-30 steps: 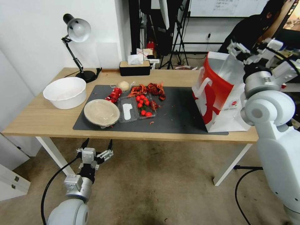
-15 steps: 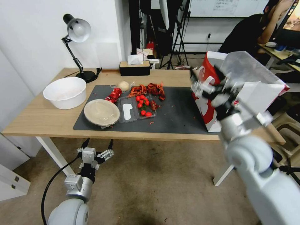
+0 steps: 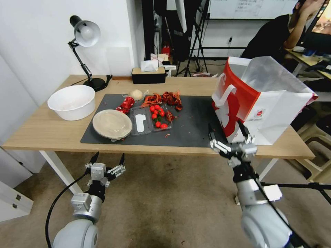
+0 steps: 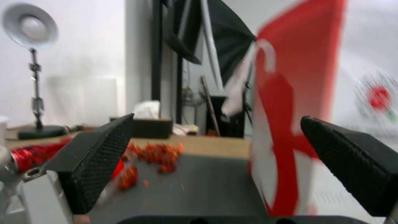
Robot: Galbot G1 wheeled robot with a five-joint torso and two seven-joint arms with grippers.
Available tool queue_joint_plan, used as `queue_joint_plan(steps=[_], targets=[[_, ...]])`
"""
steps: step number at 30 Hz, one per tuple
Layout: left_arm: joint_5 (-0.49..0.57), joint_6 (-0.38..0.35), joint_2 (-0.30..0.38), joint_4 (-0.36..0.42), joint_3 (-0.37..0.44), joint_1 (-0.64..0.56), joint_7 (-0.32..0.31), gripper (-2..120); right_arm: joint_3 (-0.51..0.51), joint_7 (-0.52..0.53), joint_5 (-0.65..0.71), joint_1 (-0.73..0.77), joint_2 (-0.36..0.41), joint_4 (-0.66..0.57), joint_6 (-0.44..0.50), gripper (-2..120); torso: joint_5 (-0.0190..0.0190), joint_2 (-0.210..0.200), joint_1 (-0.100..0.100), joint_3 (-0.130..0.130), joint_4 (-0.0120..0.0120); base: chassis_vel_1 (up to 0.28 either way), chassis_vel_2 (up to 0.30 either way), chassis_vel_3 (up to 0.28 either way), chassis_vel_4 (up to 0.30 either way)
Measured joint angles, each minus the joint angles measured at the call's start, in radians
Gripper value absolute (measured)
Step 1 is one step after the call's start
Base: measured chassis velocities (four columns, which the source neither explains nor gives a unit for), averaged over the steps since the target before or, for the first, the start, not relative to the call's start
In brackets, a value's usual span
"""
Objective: Pick up the trash from the table and place it into the takeout bag.
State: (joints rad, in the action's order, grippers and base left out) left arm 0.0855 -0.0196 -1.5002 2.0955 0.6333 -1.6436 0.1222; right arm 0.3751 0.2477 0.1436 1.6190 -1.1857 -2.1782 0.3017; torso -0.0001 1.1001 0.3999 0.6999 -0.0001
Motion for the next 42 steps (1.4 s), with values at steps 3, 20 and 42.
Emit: queue_joint_plan(steps=[3, 20, 42], targets=[[0.000, 0.002, 0.002, 0.000, 0.000, -0.001, 0.000, 100, -0.008, 0.032, -0.008, 0.032, -0.009, 0.029, 0.028, 100, 0.0002, 0.000, 0.000, 0.000, 0.0000, 0.000, 0.000, 0.000, 0.000], [-0.001, 0.015, 0.017, 0.006, 0.003, 0.002, -0.004, 100, -0.023, 0.095, -0.025, 0.063, -0.046, 0.116, 0.086, 100, 0.0000, 0.000, 0.000, 0.000, 0.0001, 0.000, 0.000, 0.000, 0.000], [-0.395, 0.218, 0.177, -0.123, 0.005, 0.154, 0.039, 100, -0.018, 0.095, -0.018, 0.025, -0.046, 0.108, 0.075, 100, -0.0001, 0.000, 0.000, 0.000, 0.0001, 0.000, 0.000, 0.000, 0.000]])
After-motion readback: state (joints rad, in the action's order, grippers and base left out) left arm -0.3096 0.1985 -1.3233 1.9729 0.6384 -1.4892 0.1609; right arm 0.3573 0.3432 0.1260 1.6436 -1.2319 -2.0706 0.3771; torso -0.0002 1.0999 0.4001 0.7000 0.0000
